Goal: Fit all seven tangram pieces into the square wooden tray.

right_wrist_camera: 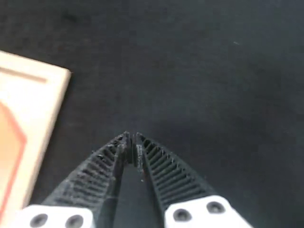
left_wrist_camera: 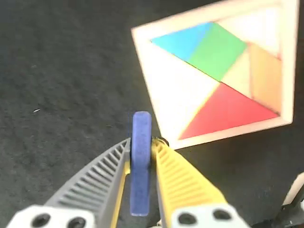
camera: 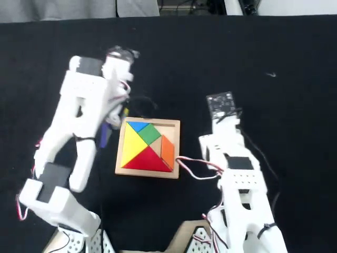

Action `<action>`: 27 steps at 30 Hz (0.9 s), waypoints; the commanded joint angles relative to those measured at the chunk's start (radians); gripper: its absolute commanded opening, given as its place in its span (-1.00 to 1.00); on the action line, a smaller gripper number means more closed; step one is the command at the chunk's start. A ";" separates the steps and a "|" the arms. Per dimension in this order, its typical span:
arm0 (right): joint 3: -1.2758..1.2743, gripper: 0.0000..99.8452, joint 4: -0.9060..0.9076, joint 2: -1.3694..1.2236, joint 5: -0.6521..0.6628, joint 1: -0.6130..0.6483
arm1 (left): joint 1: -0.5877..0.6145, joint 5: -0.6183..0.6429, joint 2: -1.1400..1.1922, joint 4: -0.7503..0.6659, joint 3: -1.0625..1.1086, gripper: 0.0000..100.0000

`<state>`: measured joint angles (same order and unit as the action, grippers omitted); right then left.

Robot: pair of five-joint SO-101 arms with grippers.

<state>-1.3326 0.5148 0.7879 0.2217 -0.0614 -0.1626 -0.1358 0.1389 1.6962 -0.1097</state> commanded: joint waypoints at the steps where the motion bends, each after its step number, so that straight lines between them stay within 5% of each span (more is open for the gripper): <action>1: 0.048 -0.98 -0.018 0.033 -0.008 -0.054 | -0.117 0.103 -0.068 -0.152 0.157 -0.93; 11: 0.054 -0.98 -0.020 0.033 -0.008 -0.074 | -0.265 0.212 -0.057 -0.509 0.401 -0.94; 27: 0.047 -0.98 -0.054 0.033 -0.008 -0.074 | -0.326 0.311 -0.058 -0.555 0.372 -0.93</action>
<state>-1.3326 0.4856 0.7894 0.2217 -0.1227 -0.4342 0.1557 0.1235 1.1485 0.2969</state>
